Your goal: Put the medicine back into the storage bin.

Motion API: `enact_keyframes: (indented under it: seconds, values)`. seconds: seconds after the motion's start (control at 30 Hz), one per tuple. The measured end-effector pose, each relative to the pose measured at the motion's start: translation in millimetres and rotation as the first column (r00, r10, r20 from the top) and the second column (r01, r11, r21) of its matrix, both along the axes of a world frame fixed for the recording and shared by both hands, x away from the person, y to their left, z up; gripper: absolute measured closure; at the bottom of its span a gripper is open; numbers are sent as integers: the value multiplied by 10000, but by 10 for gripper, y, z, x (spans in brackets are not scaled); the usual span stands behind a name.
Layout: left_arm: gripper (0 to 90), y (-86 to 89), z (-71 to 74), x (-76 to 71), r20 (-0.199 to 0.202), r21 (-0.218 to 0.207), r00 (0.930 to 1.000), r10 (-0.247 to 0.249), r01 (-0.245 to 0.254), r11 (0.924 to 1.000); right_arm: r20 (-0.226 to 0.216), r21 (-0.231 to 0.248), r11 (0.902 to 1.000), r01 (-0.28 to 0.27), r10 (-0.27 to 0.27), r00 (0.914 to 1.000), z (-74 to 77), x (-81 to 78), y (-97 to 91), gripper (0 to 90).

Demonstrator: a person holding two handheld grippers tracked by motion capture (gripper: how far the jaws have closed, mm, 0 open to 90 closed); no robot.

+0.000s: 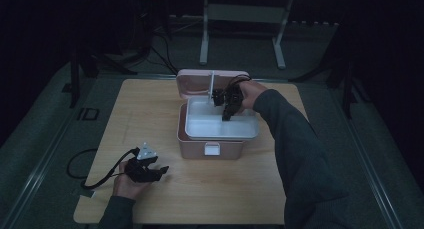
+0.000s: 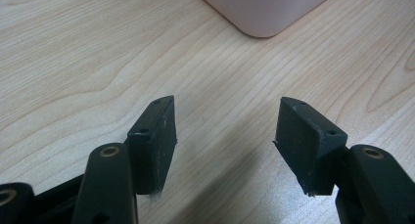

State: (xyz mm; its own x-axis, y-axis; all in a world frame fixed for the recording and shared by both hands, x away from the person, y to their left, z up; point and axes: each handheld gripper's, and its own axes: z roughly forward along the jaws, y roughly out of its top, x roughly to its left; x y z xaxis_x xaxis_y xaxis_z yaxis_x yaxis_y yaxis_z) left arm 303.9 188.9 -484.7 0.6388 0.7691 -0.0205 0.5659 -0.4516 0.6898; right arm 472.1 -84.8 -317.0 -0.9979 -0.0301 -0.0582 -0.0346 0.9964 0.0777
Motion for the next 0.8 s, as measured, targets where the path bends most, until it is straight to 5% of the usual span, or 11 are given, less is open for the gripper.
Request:
enact_keyframes:
  seconds: [0.8]
  values:
    - [402,4,4,-2,3,3,10000,-8,8,10000,160,297,9995,65,-70,9998,-89,25,202,891]
